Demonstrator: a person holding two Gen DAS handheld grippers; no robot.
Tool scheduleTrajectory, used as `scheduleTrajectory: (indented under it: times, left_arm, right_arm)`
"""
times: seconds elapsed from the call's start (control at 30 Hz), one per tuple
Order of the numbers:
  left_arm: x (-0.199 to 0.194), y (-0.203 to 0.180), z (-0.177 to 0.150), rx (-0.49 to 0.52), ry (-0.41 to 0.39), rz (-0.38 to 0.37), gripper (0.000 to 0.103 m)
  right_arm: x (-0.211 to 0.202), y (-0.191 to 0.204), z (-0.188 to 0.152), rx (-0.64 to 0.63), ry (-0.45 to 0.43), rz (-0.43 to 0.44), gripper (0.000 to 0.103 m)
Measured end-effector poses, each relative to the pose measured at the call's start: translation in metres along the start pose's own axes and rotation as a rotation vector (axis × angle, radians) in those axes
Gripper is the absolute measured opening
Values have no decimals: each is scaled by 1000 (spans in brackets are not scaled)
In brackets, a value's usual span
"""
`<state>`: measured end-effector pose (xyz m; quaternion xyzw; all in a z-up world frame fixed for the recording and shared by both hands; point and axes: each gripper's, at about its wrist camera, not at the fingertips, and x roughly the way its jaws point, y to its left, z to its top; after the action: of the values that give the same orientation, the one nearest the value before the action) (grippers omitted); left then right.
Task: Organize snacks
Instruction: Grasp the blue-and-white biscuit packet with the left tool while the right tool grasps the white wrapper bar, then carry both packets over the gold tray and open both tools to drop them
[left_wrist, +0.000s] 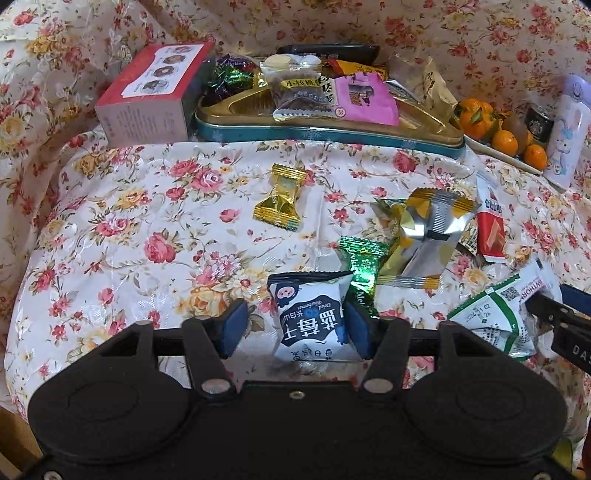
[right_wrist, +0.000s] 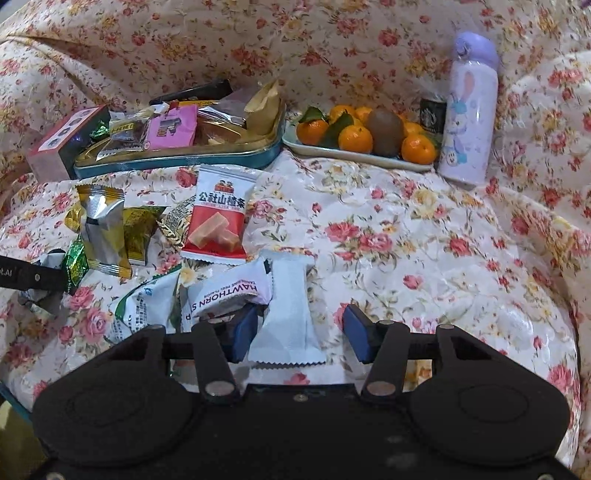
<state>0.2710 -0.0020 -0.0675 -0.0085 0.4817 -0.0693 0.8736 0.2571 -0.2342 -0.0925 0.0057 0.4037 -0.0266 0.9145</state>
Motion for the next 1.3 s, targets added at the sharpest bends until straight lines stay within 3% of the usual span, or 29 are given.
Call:
scheduleTrajectory:
  times: [0.03,0.13,0.33,0.6,0.93,1.3]
  left_arm:
    - [-1,0,0,2,-4,-4,45]
    - [-4,1,1,-10,5,-34,42]
    - [-26,-3,-2,-9,-25,-19,41]
    - [-75,-11,-21,7,-65,-2,42]
    - [-130,-22,-77,34,-78,38,42]
    - [-163,-33,-144,31,-62,72,42]
  right_arm:
    - [0,1,0,-5,-6,-5,51]
    - [0,0,1,-7,-8,15,29]
    - [-12,-4,-1,37,-1,12,28]
    - [-60,-18,-14,143,-22,3,28]
    - [-148,-2,-55,160,-83,79,28]
    - [-225,28,-121,109,-105,146,28]
